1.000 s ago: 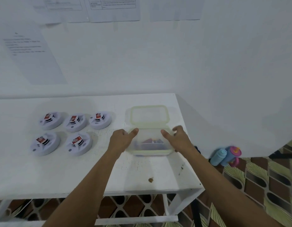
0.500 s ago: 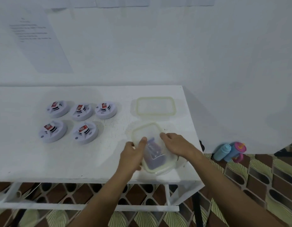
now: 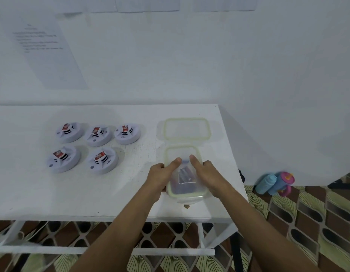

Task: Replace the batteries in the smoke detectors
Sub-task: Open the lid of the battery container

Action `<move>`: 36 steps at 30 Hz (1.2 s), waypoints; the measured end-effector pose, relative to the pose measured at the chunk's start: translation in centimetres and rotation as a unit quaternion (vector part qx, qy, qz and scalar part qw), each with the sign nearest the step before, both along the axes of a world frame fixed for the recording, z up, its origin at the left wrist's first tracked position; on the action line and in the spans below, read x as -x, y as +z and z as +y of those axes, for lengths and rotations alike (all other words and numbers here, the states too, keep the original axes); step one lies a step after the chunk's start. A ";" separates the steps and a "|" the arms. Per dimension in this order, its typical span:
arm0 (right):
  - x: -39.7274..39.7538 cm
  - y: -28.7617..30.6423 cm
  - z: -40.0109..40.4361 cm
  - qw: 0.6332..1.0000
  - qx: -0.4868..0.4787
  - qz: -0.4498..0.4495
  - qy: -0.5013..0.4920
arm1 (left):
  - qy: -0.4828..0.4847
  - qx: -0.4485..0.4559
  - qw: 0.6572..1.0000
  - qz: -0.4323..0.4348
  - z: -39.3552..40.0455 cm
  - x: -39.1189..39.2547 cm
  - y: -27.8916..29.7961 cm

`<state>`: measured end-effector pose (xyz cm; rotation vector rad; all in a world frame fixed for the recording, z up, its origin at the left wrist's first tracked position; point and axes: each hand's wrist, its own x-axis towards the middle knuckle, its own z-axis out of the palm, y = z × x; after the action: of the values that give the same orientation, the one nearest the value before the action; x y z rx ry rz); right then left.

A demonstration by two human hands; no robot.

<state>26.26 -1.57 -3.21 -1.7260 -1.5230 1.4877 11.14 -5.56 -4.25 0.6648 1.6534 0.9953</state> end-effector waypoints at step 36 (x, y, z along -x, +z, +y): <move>-4.1 2.4 -0.4 0.995 -0.056 -0.075 0.023 | 0.021 -0.007 0.988 0.155 0.8 0.6 1.3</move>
<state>30.40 -1.92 -0.85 -1.7826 -1.6994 1.2930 10.59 -4.72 -2.96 0.8297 1.9378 0.9696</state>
